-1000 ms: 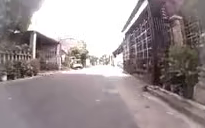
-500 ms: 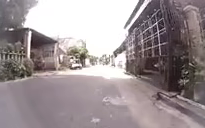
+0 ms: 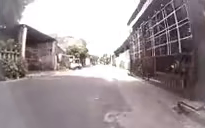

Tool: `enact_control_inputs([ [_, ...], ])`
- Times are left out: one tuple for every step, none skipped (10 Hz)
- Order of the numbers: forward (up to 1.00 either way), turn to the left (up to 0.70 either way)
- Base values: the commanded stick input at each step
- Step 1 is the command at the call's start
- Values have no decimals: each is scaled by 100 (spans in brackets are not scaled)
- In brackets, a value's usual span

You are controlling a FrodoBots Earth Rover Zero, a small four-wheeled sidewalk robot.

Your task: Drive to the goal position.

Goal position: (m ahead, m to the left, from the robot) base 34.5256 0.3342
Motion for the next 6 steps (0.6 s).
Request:
enact_control_inputs([
  [100,0],
  [100,0],
  [100,0],
  [100,0],
  [100,0],
  [100,0],
])
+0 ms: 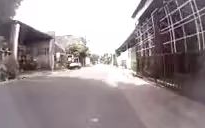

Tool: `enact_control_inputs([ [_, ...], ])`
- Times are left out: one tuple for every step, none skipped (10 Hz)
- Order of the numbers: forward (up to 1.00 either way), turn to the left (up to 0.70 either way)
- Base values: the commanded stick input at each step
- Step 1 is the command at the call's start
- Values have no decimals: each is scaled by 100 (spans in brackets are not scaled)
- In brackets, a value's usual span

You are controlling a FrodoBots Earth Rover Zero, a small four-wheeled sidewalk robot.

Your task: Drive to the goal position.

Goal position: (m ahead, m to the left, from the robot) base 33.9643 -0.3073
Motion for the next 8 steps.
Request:
enact_control_inputs([
  [100,0],
  [100,0],
  [100,0],
  [100,0],
  [100,0],
  [100,0],
  [100,0],
  [100,0],
])
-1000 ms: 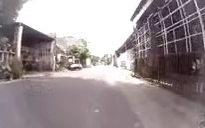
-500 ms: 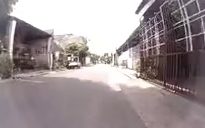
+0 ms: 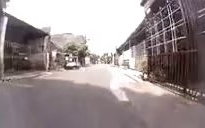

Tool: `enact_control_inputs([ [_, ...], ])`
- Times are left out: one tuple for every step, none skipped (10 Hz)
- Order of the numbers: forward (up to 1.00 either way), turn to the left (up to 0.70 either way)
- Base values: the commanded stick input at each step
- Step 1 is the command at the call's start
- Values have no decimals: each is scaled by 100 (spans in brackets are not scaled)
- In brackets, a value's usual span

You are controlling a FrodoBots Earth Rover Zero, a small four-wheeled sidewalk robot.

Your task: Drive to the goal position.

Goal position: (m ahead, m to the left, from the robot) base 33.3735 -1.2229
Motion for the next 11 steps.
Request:
enact_control_inputs([
  [100,0],
  [100,0],
  [100,0],
  [100,0],
  [100,0],
  [100,0],
  [100,0],
  [100,0],
  [100,0],
  [100,0],
  [100,0],
])
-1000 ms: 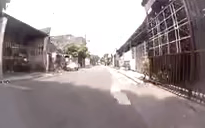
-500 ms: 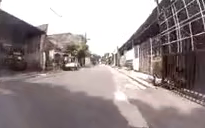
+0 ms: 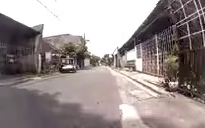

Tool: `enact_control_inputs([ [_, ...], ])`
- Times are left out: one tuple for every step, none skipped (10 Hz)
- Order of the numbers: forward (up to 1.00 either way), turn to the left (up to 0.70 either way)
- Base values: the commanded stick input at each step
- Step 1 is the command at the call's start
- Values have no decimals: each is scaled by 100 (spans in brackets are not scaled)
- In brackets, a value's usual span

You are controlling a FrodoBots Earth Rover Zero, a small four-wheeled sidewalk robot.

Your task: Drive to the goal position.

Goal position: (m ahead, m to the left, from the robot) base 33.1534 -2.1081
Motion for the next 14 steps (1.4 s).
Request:
enact_control_inputs([
  [100,0],
  [100,0],
  [100,0],
  [100,0],
  [100,0],
  [100,0],
  [100,0],
  [100,0],
  [100,0],
  [100,0],
  [100,0],
  [100,0],
  [100,0],
  [100,0],
])
